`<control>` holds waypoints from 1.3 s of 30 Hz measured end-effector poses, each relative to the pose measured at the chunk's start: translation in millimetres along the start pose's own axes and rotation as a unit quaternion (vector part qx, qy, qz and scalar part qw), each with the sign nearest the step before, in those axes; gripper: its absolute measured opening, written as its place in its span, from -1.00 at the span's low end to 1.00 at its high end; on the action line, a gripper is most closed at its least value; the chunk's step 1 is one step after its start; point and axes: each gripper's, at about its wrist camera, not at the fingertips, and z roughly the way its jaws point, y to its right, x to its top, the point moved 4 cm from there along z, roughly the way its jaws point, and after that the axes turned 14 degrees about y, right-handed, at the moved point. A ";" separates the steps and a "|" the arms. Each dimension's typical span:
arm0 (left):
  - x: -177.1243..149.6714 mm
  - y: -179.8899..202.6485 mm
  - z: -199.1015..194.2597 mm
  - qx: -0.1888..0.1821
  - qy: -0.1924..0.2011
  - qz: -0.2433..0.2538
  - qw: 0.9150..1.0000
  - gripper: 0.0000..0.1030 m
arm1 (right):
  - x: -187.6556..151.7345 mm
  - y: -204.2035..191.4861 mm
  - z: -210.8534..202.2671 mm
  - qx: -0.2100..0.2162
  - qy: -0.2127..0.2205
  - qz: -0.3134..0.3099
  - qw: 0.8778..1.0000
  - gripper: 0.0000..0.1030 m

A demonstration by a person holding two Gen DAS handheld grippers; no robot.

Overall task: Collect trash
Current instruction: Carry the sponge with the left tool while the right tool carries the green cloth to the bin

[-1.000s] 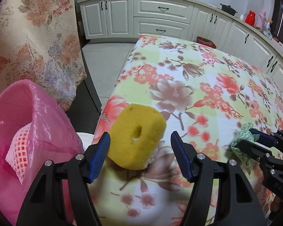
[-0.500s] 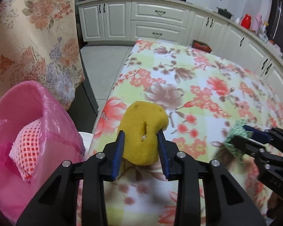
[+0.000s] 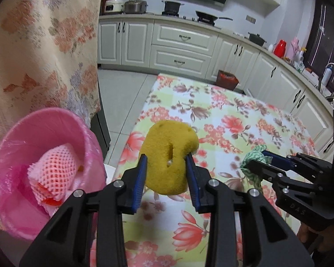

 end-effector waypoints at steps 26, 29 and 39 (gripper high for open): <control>35.9 -113.2 -86.8 0.098 0.088 -0.060 0.989 -0.35 | 66.0 -84.1 1.9 0.042 0.051 -0.045 0.997 -0.37; 36.7 -132.2 -97.0 0.114 0.095 -0.071 0.986 -0.35 | 71.7 -97.6 6.6 0.052 0.052 -0.052 0.996 -0.37; 33.8 -164.0 -106.7 0.143 0.100 -0.090 0.981 -0.33 | 87.7 -149.6 26.5 0.094 0.050 -0.067 0.992 -0.37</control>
